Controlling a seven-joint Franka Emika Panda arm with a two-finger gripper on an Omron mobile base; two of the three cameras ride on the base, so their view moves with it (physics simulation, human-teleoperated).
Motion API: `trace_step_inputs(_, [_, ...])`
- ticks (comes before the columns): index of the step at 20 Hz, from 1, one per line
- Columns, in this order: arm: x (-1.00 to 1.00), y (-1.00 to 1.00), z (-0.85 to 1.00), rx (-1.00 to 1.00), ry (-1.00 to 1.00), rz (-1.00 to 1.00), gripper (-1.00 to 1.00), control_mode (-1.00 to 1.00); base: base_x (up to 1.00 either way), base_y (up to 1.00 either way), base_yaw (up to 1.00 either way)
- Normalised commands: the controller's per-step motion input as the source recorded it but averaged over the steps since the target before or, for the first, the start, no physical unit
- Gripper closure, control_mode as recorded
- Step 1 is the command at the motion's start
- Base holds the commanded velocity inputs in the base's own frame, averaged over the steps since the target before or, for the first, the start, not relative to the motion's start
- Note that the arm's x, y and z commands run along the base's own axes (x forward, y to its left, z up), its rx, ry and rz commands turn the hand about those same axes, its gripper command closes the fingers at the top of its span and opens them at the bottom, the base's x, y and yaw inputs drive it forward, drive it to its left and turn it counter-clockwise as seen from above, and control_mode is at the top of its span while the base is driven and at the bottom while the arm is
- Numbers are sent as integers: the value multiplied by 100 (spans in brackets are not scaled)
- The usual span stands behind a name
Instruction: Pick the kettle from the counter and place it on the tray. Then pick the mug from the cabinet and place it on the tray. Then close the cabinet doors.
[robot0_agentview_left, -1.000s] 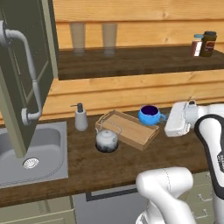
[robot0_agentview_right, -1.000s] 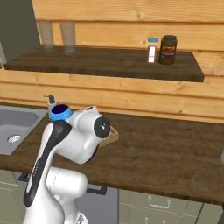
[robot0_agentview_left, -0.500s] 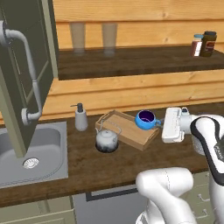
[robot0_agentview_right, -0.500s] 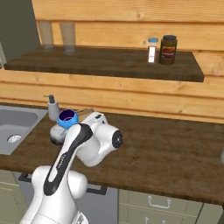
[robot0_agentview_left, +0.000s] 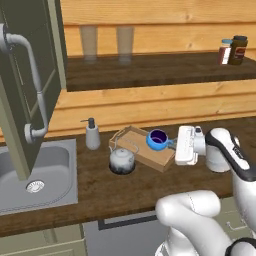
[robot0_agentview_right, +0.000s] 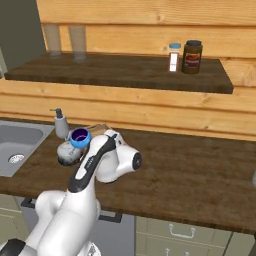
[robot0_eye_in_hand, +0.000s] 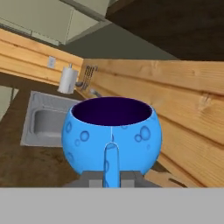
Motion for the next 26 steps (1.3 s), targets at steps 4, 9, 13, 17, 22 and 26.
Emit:
trace_step_inputs(4, [51, -14, -28, 0, -2, 12, 100, -100, 0, 0, 0])
trace_step_inputs(9, [34, -38, -16, 0, 4, 2, 100, -100, 0, 0, 0])
trace_step_inputs(13, [40, -34, -16, -1, 15, 0, 100, -100, 0, 0, 0])
trace_step_inputs(17, [45, -22, -31, 0, 7, 0, 100, -100, 0, 0, 0])
trace_step_inputs(22, [37, -10, -39, 0, 0, 0, 100, -100, 0, 0, 0])
trace_step_inputs(26, [33, -4, -41, 0, 0, 0, 100, -100, 0, 0, 0])
